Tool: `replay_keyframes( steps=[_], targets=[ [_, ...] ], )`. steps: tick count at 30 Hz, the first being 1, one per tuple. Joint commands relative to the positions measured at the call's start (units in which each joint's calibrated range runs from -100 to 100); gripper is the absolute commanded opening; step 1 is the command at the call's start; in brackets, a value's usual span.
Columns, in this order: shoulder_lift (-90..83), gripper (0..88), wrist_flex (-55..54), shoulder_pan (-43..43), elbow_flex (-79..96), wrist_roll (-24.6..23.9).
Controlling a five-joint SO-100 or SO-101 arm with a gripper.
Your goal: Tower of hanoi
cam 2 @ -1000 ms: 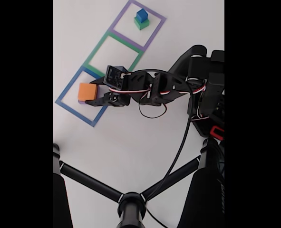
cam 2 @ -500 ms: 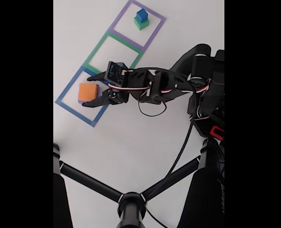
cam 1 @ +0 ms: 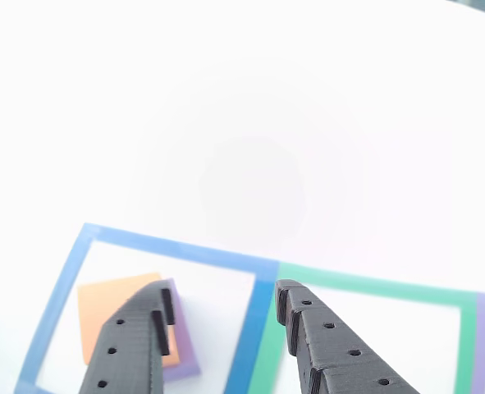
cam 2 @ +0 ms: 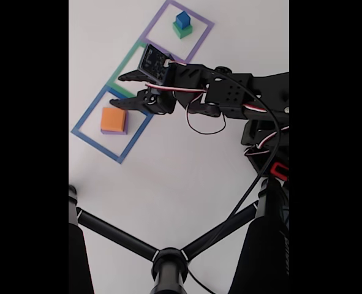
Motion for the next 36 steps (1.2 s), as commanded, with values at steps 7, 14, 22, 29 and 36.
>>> replay_keyframes(
  steps=[7,14,22,29,36],
  targets=[
    [-13.48,0.2,54.30,6.98,-32.18,0.59],
    [-13.00,0.2,73.89,18.29,-50.27,0.59],
    [-14.29,0.4,78.99,28.36,-54.27,0.59],
    [-15.34,0.4,80.05,33.73,-54.00,0.59],
    [-16.23,8.7,78.99,39.96,-50.64,0.59]
  ],
)
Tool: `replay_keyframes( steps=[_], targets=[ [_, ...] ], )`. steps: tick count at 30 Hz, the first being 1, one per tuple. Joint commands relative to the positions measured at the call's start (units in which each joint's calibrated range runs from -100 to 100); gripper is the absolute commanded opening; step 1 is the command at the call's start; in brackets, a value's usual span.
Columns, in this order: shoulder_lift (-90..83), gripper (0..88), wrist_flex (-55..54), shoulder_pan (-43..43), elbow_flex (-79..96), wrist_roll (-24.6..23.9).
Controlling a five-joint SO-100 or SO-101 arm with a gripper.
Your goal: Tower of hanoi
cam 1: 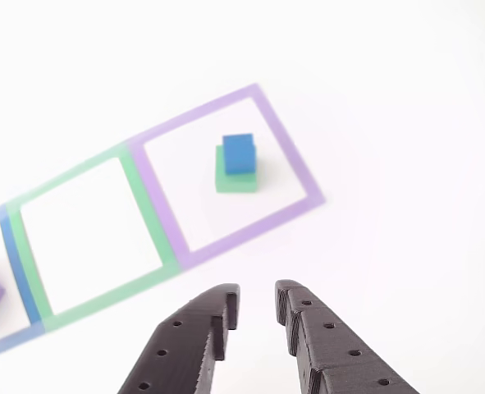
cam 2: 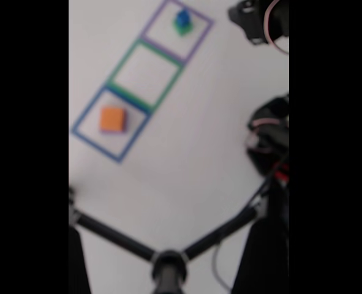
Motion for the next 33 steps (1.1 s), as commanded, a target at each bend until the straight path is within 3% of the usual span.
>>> replay_keyframes(
  steps=[1,6,15,23,33],
  targets=[
    [-1.19,11.6,-2.32,3.62,2.69,0.00],
    [-3.53,23.0,-18.83,5.73,18.33,0.00],
    [0.99,27.3,-71.63,6.88,53.42,0.00],
    [13.99,29.4,-97.38,6.21,64.69,0.00],
    [36.60,30.8,-122.56,3.82,64.78,0.00]
  ],
)
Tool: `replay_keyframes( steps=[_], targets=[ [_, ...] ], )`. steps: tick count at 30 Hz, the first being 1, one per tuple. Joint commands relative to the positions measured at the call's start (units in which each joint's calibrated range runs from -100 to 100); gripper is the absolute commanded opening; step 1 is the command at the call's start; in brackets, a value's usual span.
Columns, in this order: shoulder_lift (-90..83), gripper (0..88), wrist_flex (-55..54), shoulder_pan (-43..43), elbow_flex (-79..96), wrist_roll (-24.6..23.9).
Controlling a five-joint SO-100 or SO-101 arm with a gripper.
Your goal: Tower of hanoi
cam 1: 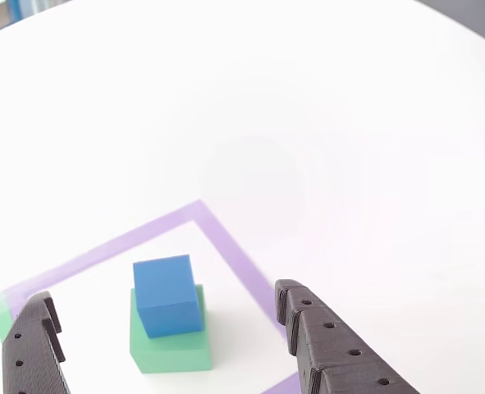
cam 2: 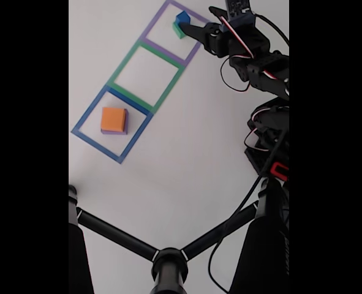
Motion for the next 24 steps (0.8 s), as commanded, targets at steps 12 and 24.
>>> replay_keyframes(
  steps=[12,24],
  targets=[
    [26.05,29.9,-21.23,-1.64,-11.93,0.59],
    [31.94,27.5,-25.44,-2.12,-12.66,0.59]
  ],
)
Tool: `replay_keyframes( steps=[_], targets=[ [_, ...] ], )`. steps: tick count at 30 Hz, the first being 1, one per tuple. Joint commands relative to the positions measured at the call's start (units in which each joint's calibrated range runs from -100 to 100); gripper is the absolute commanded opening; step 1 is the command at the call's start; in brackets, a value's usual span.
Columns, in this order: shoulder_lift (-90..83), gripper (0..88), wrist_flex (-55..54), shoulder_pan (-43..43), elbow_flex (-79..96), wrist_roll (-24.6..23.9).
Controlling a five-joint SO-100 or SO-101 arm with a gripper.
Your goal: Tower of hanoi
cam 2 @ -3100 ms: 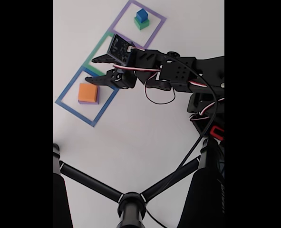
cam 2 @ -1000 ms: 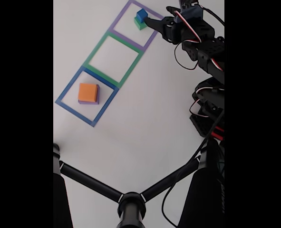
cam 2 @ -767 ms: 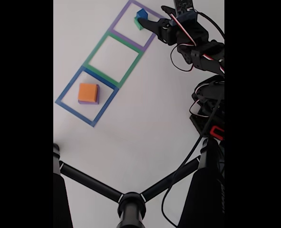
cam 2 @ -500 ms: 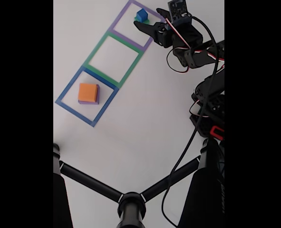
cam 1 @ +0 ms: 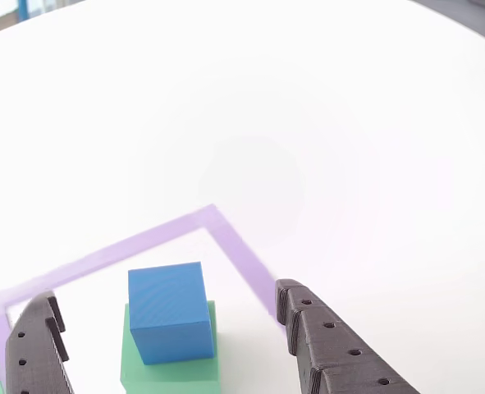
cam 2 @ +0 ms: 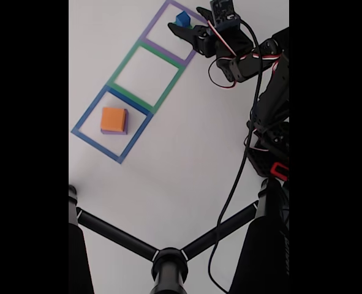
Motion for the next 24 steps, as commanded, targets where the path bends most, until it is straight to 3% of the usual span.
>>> replay_keyframes(
  steps=[1,24],
  targets=[
    [1.11,27.3,-2.57,-1.00,-1.96,0.00],
    [4.66,15.3,-2.89,-2.63,-5.14,0.00]
  ],
)
